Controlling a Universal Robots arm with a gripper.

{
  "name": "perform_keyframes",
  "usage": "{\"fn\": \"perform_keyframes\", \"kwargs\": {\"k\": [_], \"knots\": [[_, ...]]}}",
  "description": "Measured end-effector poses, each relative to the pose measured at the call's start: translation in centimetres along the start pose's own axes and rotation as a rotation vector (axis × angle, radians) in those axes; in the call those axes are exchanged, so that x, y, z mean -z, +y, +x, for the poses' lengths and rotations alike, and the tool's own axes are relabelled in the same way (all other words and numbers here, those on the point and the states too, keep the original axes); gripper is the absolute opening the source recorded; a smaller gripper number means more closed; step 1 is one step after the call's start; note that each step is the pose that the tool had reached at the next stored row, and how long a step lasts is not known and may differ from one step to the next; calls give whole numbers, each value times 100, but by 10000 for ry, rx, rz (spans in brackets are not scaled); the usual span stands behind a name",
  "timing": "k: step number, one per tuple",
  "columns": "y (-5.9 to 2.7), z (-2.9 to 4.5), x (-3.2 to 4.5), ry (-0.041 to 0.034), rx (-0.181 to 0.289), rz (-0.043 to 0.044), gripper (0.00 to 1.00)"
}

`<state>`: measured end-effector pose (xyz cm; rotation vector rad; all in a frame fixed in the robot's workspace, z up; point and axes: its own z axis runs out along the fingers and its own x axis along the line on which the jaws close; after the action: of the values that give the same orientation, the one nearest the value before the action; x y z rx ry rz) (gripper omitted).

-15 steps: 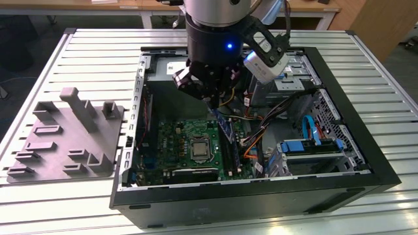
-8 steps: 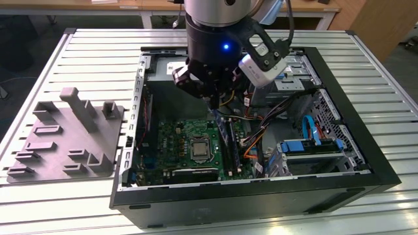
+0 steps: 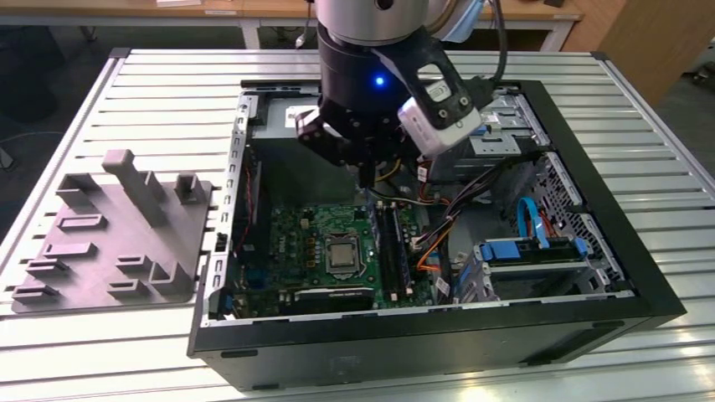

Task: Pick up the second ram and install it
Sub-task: 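Insert the second ram into the second slot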

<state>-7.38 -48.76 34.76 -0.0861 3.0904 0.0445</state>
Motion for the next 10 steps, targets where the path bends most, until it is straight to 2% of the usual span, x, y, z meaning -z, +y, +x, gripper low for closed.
{"fn": "perform_keyframes", "kwargs": {"k": [2,10], "knots": [[0,0,0,-6,-234,12,12],[0,-1,0,-8,-280,14,12]]}}
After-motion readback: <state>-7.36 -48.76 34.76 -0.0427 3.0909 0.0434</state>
